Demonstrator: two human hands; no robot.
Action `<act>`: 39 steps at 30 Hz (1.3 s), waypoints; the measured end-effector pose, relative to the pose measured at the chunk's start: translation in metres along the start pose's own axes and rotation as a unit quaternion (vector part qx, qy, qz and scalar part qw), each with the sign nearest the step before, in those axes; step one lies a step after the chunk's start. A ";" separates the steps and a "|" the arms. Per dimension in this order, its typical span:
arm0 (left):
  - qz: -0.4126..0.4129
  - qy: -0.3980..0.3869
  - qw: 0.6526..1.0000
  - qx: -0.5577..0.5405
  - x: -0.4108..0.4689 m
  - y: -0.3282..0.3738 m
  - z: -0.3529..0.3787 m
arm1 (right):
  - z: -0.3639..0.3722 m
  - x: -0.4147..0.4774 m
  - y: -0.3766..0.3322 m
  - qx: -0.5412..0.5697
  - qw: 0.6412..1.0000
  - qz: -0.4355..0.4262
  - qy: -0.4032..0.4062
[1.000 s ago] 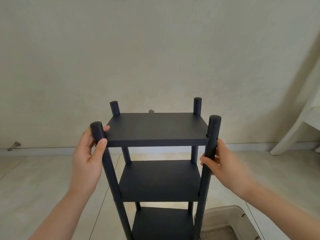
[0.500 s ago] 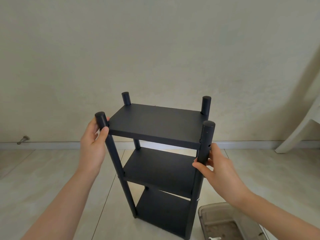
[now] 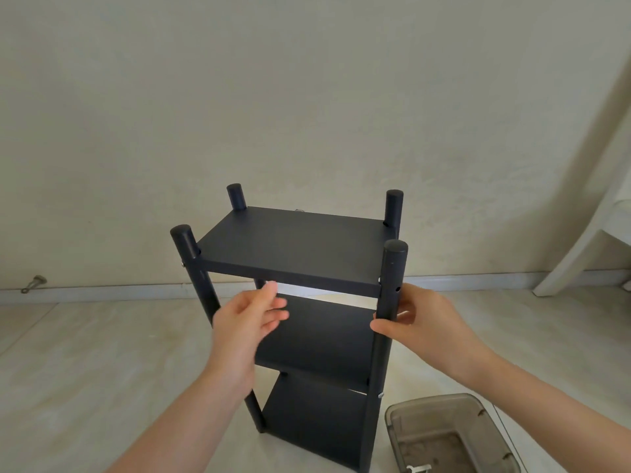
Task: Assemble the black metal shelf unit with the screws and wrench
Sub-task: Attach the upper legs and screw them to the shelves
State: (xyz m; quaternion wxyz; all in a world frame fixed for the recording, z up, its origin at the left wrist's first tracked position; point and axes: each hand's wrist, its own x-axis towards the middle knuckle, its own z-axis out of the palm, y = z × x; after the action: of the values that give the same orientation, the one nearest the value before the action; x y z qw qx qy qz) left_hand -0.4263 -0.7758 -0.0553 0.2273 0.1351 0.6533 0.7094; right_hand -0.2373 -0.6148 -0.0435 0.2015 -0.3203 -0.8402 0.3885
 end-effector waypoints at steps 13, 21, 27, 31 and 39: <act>-0.057 -0.248 0.962 -0.100 -0.034 -0.003 0.087 | -0.036 0.010 -0.011 -0.003 0.981 0.046 -0.186; -0.011 -0.253 0.964 -0.082 -0.032 0.002 0.091 | -0.035 0.019 -0.015 -0.100 0.974 0.043 -0.199; 0.015 -0.252 0.965 -0.074 -0.027 -0.001 0.090 | -0.039 0.022 -0.017 -0.082 0.969 0.056 -0.225; 0.013 -0.279 0.955 -0.098 -0.030 -0.001 0.088 | -0.040 0.020 -0.017 -0.052 0.972 0.060 -0.220; 0.020 -0.280 0.957 -0.072 -0.033 -0.006 0.086 | -0.040 0.013 -0.011 -0.021 0.972 0.064 -0.225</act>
State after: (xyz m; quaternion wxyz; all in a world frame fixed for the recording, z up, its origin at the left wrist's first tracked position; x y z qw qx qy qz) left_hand -0.3554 -0.7174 -0.0479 0.3958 0.3245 0.5077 0.6930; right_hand -0.2278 -0.5904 -0.0092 -0.0251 -0.2816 -0.8498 0.4448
